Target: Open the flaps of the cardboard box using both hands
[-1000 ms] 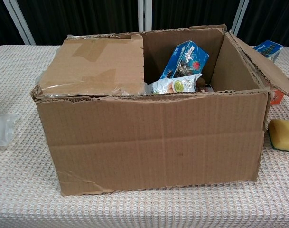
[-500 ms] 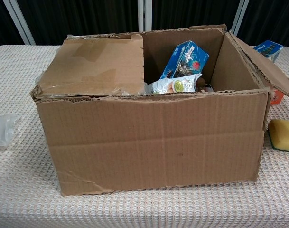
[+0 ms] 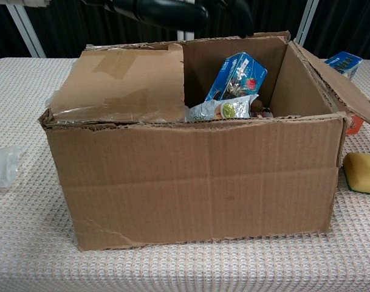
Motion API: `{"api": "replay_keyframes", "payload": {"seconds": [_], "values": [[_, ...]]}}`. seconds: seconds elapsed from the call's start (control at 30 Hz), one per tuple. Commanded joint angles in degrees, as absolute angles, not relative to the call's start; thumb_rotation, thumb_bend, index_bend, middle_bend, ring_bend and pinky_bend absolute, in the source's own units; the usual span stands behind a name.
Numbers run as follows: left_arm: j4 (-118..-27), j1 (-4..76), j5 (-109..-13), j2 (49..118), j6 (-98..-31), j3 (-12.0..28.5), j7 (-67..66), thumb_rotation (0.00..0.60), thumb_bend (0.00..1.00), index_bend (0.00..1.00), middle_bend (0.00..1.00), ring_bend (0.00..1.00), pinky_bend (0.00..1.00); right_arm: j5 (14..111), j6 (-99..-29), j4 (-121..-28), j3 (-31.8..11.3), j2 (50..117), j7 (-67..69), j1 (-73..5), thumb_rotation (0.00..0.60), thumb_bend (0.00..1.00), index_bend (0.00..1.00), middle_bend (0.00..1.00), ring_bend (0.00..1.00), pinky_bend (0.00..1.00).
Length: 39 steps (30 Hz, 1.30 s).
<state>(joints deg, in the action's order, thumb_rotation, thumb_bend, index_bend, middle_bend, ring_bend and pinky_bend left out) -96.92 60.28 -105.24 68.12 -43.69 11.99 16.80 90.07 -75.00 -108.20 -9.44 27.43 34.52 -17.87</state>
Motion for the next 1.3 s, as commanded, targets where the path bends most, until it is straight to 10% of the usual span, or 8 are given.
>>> {"api": "replay_keyframes", "payload": {"seconds": [0.03, 1.3], "values": [[-94.08, 63.2, -106.44, 70.22, -42.21, 9.66, 19.37, 0.012, 0.0, 0.21, 0.18, 0.08, 0.16, 90.24, -75.39, -107.25, -9.24, 27.93, 35.6, -17.48, 0.6, 0.76, 0.0, 0.0, 0.0, 0.0], [-86.55, 68.64, -104.45, 70.38, -43.43, 0.6, 11.15, 0.016, 0.0, 0.48, 0.39, 0.09, 0.16, 91.49, -73.79, -104.24, -9.39, 30.4, 39.79, -18.99, 0.6, 0.76, 0.0, 0.01, 0.0, 0.0]]}}
